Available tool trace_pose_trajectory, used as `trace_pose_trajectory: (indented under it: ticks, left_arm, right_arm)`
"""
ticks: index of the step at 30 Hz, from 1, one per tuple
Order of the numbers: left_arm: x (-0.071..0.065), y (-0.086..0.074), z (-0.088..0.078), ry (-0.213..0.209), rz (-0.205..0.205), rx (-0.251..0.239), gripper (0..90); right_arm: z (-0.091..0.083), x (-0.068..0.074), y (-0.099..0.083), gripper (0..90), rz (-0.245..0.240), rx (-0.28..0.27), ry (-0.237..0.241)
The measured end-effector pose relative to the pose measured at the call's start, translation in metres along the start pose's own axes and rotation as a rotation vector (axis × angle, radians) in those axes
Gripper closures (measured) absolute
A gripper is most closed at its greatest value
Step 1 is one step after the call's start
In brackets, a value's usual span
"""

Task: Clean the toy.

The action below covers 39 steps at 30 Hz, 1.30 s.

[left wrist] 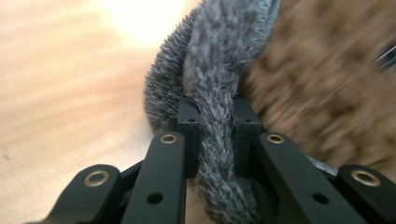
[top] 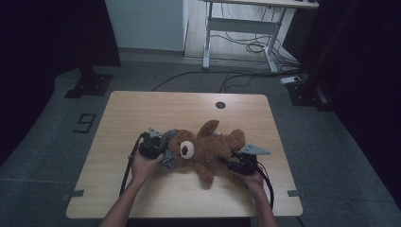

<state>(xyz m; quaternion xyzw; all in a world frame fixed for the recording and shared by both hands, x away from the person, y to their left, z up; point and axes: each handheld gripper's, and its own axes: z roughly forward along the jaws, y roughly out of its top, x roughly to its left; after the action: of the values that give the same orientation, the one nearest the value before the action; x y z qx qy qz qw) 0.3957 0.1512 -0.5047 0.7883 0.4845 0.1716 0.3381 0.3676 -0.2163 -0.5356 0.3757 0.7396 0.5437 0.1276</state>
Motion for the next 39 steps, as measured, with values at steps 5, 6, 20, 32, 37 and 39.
trace_pose_trajectory:
  ticks: [5, 6, 20, 32, 37, 39]
  left_arm:
    - [-0.001, 0.009, -0.019, 0.007, 0.048, -0.034, 78.0]
    - [-0.001, 0.009, -0.019, 0.007, 0.048, -0.034, 78.0]
    - [-0.108, 0.078, -0.045, -0.245, 0.185, -0.184, 77.9]
    - [-0.168, 0.077, 0.015, -0.237, 0.303, -0.067, 77.8]
    - [-0.149, 0.073, 0.007, -0.176, 0.307, -0.059, 77.8]
    - [-0.134, 0.069, 0.003, -0.153, 0.274, -0.051, 77.8]
  right_arm:
    - [0.000, -0.001, -0.001, 51.3, 0.007, -0.007, 0.009]
    - [0.000, -0.001, -0.001, 51.3, 0.007, -0.007, 0.009]
    - [-0.001, -0.002, -0.003, 51.3, 0.012, -0.020, 0.016]
    - [-0.001, -0.003, -0.003, 51.0, 0.016, -0.012, 0.014]
    - [-0.001, -0.003, -0.003, 50.8, 0.015, -0.014, 0.017]
    - [-0.001, -0.003, -0.003, 50.6, 0.017, -0.017, 0.018]
